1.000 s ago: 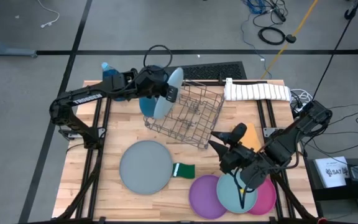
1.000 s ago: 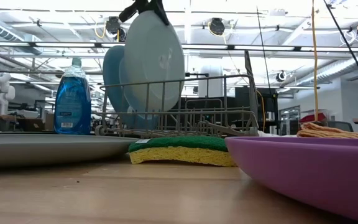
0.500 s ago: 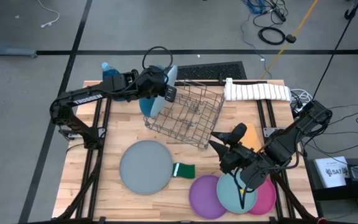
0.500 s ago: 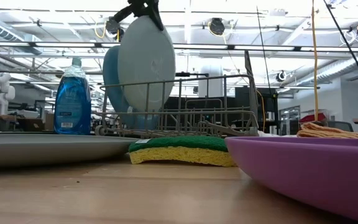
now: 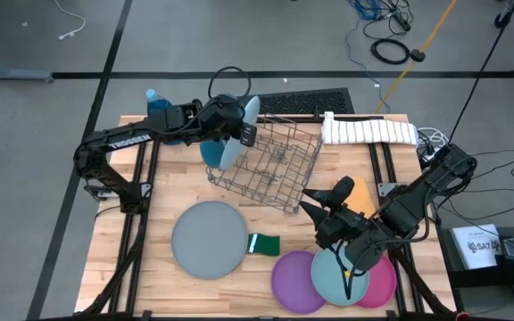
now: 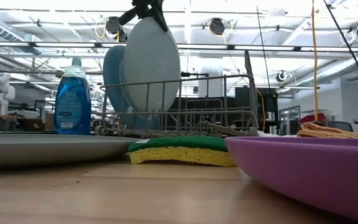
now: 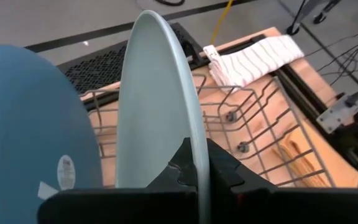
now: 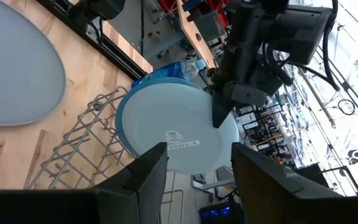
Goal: Sort dishes
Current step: Put the large light blue plate in the dish rack
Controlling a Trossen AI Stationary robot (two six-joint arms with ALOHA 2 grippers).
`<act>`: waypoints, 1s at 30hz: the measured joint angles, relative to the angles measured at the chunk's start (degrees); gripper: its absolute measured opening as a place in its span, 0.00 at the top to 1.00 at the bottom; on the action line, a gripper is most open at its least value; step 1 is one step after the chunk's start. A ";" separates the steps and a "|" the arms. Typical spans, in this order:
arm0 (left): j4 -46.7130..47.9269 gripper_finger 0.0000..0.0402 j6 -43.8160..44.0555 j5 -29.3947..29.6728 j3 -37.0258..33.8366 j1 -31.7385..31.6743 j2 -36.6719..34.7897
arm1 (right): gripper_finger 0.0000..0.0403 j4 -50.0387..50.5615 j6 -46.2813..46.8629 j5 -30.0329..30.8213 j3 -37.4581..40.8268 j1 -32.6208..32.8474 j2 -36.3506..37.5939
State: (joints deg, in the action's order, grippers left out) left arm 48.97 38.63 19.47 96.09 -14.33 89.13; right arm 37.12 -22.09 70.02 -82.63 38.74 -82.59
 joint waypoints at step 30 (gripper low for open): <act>1.99 0.92 -3.06 1.96 0.02 -1.05 5.53 | 0.58 0.04 0.39 -1.62 0.00 0.00 -0.01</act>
State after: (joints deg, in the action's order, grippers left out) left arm 50.96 35.57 21.43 96.12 -15.38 94.65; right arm 37.17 -21.69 68.39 -82.63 38.74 -82.60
